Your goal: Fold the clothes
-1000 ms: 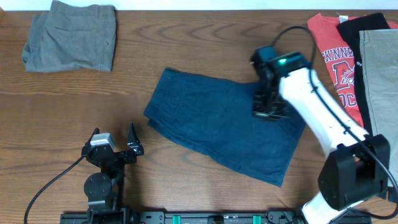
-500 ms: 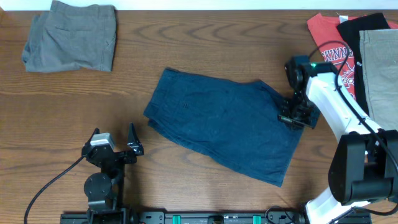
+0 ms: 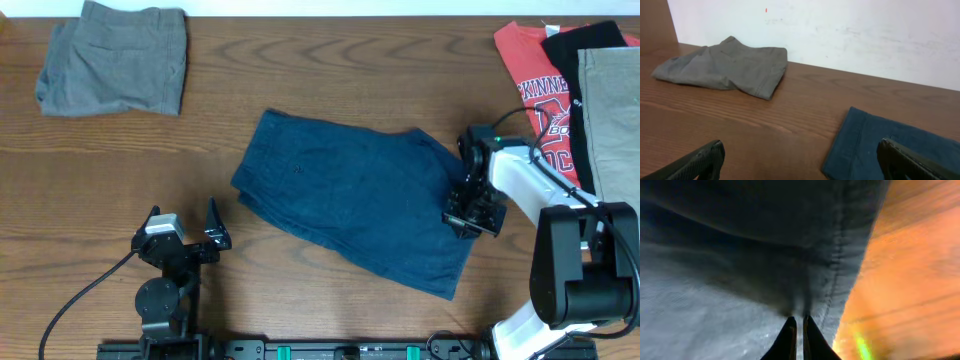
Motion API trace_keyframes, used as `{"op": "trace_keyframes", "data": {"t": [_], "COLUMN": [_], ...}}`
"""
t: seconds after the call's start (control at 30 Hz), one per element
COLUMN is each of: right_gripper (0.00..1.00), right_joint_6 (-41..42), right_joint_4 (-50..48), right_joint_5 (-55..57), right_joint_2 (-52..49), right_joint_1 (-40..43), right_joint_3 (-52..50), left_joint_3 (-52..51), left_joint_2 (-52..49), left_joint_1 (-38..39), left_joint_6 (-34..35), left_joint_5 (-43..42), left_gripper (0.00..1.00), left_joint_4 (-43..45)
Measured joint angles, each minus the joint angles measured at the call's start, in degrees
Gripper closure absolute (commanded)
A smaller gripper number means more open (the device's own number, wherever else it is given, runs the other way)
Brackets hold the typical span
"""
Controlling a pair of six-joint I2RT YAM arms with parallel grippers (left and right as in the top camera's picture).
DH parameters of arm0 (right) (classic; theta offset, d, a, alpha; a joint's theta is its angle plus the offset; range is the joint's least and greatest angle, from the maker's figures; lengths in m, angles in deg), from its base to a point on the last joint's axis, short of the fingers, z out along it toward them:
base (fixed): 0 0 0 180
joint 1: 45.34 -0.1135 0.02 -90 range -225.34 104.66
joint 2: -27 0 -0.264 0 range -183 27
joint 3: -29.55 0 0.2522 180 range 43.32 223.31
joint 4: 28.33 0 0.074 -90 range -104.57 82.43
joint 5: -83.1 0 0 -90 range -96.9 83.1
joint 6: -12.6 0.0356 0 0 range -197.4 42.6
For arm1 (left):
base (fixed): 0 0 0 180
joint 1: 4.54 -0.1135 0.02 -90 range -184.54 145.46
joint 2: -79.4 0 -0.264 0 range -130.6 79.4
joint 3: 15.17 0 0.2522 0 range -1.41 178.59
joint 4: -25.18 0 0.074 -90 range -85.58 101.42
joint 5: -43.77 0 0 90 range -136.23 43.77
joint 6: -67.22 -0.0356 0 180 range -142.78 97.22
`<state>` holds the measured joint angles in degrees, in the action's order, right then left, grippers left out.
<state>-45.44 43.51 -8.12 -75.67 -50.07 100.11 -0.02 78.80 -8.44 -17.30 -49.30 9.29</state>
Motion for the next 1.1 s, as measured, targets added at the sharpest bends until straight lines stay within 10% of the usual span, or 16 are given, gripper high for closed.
{"op": "trace_keyframes", "data": {"t": [0.83,0.9,1.0,1.1], "right_gripper": [0.91,0.71,0.01,0.01], "right_joint_6": [-0.7,-1.3,-3.7,-5.6], "right_joint_4": [-10.3,-7.0,-3.3,-0.5], "right_joint_5": [0.8,0.8,0.7,0.6], "right_joint_2": [1.1,1.0,1.0,1.0], "right_joint_1": [9.3,10.7,12.7,15.4], "right_joint_3": [2.5,5.9,11.8,18.4], "left_joint_3": [0.0,0.0,0.0,0.0], "left_joint_2": [0.0,0.0,0.0,0.0], "left_joint_1": [0.0,0.0,0.0,0.0], "left_joint_6": [0.0,0.0,0.0,0.0], "left_joint_5": [0.0,0.0,0.0,0.0], "left_gripper": [0.02,0.02,0.02,0.02], "left_joint_4": [0.0,0.0,0.0,0.0]}}
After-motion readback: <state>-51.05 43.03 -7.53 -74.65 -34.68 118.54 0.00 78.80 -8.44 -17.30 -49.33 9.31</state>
